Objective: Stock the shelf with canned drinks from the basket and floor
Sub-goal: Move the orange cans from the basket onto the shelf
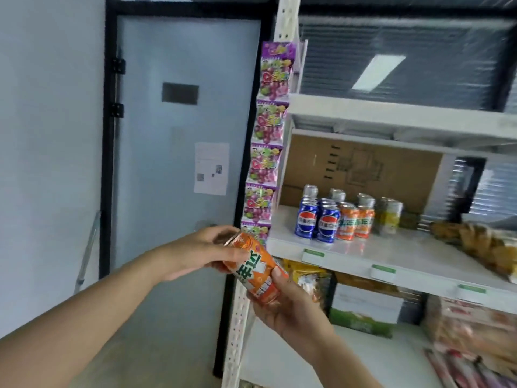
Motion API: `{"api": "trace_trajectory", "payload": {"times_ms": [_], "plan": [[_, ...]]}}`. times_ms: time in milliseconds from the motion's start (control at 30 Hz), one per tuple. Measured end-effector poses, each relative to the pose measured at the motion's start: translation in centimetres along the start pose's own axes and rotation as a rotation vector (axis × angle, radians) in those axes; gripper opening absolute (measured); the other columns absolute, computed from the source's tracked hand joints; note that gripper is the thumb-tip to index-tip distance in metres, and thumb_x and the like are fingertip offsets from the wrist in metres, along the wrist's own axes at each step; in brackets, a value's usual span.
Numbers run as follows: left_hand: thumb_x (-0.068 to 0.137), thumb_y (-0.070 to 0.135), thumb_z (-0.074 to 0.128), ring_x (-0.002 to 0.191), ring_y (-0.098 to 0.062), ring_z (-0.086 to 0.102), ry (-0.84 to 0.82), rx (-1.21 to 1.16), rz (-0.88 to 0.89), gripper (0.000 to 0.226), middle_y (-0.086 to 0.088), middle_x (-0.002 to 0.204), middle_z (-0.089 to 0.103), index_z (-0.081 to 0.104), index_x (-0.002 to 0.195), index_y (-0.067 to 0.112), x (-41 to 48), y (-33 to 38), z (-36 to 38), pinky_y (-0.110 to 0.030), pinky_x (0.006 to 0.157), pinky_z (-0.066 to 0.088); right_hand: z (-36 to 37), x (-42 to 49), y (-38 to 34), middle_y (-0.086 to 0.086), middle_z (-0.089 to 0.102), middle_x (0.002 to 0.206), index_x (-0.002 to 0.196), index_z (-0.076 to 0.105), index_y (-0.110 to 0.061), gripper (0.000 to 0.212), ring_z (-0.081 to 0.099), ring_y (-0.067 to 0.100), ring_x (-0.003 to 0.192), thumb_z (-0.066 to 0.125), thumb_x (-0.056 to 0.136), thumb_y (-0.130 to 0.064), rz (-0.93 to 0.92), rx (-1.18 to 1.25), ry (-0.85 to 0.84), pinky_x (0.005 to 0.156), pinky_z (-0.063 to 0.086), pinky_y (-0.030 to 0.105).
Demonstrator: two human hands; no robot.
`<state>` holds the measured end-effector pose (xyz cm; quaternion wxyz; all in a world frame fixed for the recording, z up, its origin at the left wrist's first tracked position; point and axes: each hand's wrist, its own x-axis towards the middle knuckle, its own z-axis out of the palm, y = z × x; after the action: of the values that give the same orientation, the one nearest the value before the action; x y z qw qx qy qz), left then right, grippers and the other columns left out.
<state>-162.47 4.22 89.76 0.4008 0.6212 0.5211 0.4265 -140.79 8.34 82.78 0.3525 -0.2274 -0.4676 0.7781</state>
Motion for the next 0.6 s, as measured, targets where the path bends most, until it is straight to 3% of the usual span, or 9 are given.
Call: {"api": "trace_trajectory", "payload": {"times_ms": [100, 233, 367, 500, 600], "plan": [[0.053, 0.053, 0.086, 0.100, -0.020, 0.068, -0.045, 0.085, 0.064, 0.077, -0.006, 0.113, 0.069, 0.060, 0.119, 0.024, 4.3, 3.2, 4.0, -0.027, 0.071, 0.056, -4.2, -2.4, -3.7, 0.017, 0.070, 0.114, 0.123, 0.062, -0.012, 0.056, 0.064, 0.031, 0.102, 0.080, 0.076, -0.037, -0.045, -0.081, 0.057, 0.091, 0.052, 0.041], [0.054, 0.061, 0.079, 0.097, -0.017, 0.070, -0.122, 0.193, 0.184, 0.070, -0.001, 0.108, 0.071, 0.064, 0.114, 0.028, 10.0, 6.6, 8.3, -0.039, 0.086, 0.058, -8.9, -3.5, -7.1, 0.013, 0.069, 0.119, 0.126, 0.060, -0.016, 0.066, 0.065, 0.029, 0.110, 0.082, 0.068, -0.041, -0.124, -0.206, 0.131, 0.084, 0.054, 0.037], [0.054, 0.064, 0.073, 0.085, -0.011, 0.071, -0.170, 0.266, 0.280, 0.069, 0.001, 0.100, 0.072, 0.064, 0.113, 0.029, 15.4, 9.4, 12.1, -0.026, 0.066, 0.055, -13.3, -3.0, -10.1, 0.019, 0.069, 0.114, 0.125, 0.061, -0.008, 0.079, 0.067, 0.031, 0.094, 0.092, 0.056, -0.032, -0.176, -0.145, 0.200, 0.070, 0.056, 0.037], [0.058, 0.063, 0.074, 0.092, -0.009, 0.070, -0.245, 0.339, 0.341, 0.063, 0.006, 0.105, 0.072, 0.065, 0.112, 0.032, 21.5, 11.2, 14.3, -0.029, 0.080, 0.059, -16.8, -1.8, -13.3, 0.024, 0.069, 0.112, 0.122, 0.062, -0.004, 0.052, 0.066, 0.035, 0.095, 0.077, 0.074, -0.017, -0.237, -0.114, 0.261, 0.092, 0.050, 0.047], [0.068, 0.057, 0.076, 0.089, -0.009, 0.070, -0.292, 0.386, 0.365, 0.058, 0.005, 0.105, 0.071, 0.062, 0.117, 0.030, 25.9, 11.9, 15.7, -0.029, 0.076, 0.059, -19.3, -0.4, -15.2, 0.018, 0.071, 0.110, 0.119, 0.064, -0.008, 0.054, 0.067, 0.030, 0.100, 0.081, 0.071, -0.026, -0.273, -0.234, 0.337, 0.094, 0.049, 0.044]]}}
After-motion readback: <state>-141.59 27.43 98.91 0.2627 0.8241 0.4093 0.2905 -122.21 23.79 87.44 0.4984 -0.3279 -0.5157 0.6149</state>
